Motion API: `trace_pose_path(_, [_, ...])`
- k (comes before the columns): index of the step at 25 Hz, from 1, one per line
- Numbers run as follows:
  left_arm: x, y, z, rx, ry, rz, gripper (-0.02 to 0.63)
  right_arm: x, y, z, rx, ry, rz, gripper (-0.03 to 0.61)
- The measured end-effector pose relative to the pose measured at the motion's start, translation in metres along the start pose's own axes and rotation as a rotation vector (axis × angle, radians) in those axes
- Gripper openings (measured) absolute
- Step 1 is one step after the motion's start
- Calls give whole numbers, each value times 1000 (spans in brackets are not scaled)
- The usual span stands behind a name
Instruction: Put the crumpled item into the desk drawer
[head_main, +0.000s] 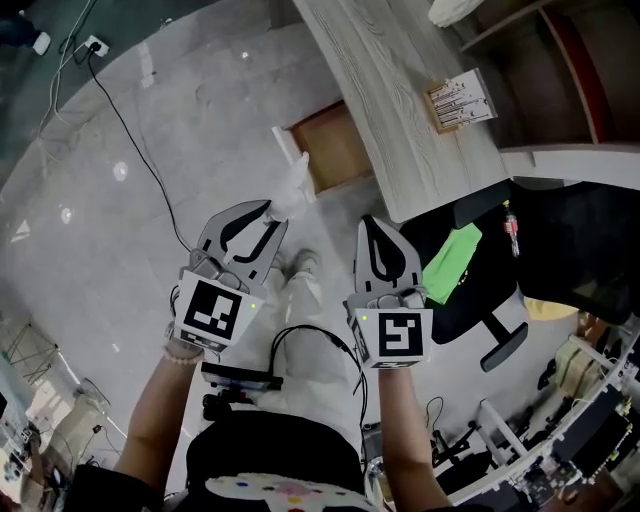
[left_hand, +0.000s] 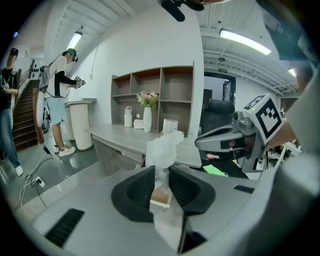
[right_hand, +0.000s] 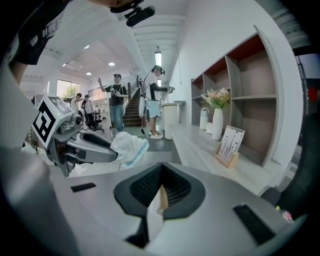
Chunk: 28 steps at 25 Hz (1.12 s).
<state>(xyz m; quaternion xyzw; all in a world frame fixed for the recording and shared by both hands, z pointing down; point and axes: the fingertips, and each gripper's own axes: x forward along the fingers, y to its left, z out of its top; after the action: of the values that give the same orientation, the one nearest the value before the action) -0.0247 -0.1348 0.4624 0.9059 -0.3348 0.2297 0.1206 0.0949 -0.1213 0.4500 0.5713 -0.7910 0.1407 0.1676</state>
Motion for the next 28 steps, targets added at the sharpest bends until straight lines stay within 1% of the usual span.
trace_pose_path(4, [12,1,-20,-6,12,-5,98,8,0,-16,14,3,0,3])
trace_pose_path(7, [22,2,-38,-13,31,-12,98,15,4,-26,3,12,13,3])
trace_pose_path(13, [49,10,-69,-5,53,-28,98,29,9,-53,0,37,22,3])
trace_pose_path(18, [76,16,-86,6,67,-43,98,39,14,-69,7,52,23,3])
trace_pose_path(23, [104,21,-108,30,120,-32,98,47,14,-82,11,58,21,3])
trace_pose_path(28, [134,26,-122,55,166,-18,100,56,10,-92,11,61,17,3])
